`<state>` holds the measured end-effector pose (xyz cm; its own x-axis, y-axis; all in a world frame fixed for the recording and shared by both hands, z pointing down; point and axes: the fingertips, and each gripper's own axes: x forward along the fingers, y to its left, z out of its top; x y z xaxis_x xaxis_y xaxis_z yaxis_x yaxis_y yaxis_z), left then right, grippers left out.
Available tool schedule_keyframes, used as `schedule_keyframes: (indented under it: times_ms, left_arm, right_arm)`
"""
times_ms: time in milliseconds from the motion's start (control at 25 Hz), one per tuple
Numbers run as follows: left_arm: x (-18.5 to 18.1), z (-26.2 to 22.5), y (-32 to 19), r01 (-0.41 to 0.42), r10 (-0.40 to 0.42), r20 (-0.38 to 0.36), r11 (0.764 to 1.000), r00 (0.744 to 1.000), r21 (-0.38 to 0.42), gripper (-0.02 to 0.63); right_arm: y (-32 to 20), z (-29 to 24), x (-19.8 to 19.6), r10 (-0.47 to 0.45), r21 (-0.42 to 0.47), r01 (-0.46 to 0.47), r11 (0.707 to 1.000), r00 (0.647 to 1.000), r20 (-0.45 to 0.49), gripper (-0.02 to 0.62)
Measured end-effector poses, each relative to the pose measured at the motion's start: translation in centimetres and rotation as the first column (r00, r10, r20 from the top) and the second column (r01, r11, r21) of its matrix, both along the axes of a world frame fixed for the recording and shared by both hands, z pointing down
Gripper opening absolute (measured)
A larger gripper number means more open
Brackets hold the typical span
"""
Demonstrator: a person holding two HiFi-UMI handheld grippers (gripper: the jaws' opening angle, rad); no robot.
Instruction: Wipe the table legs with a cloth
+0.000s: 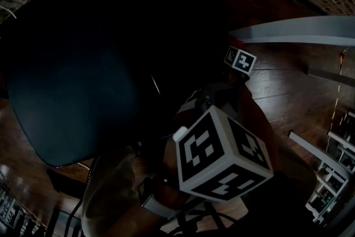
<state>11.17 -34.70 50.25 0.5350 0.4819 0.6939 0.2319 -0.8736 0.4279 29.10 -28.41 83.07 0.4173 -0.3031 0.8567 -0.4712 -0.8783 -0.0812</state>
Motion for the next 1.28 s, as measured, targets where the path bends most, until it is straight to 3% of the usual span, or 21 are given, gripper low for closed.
schedule_keyframes:
  times_ms: [80, 160, 280, 360, 480, 1040, 1280]
  left_arm:
    - [0.1, 0.1, -0.2, 0.005, -0.005, 0.001, 1.000, 1.000, -0.002, -0.006]
    - [0.2, 0.1, -0.3, 0.007, -0.007, -0.001, 1.000, 1.000, -0.005, -0.006]
    - [0.2, 0.0, -0.3, 0.007, -0.007, -0.003, 1.000, 1.000, -0.009, -0.006]
    - [0.2, -0.1, -0.3, 0.008, -0.008, -0.006, 1.000, 1.000, -0.011, -0.006]
    - [0.3, -0.5, -0.4, 0.012, -0.012, -0.014, 1.000, 1.000, -0.014, -0.006]
    - [-0.5, -3.6, -0.6, -0.011, 0.010, -0.091, 1.000, 0.996, -0.012, -0.006]
    - [-0.6, -5.0, -2.4, 0.032, -0.033, -0.144, 0.999, 0.989, -0.011, -0.006]
  right_arm:
    - [-1.1, 0.0, 0.2, 0.069, 0.092, -0.070, 0.993, 0.998, 0.010, 0.058]
    - [-1.4, -0.2, 0.8, 0.181, 0.176, -0.183, 0.967, 0.983, 0.026, 0.058]
    - [-1.3, -1.3, 1.9, 0.360, 0.290, -0.363, 0.886, 0.931, 0.065, 0.057]
    - [-1.4, -2.1, 2.4, 0.431, 0.346, -0.434, 0.832, 0.898, 0.088, 0.057]
    - [-1.6, -3.5, 3.2, 0.479, 0.390, -0.474, 0.790, 0.873, 0.092, 0.057]
    - [-1.9, -11.3, 3.4, 0.493, 0.453, -0.472, 0.756, 0.866, 0.079, 0.057]
    - [-1.9, -15.9, 3.7, 0.513, 0.486, -0.485, 0.727, 0.854, 0.084, 0.057]
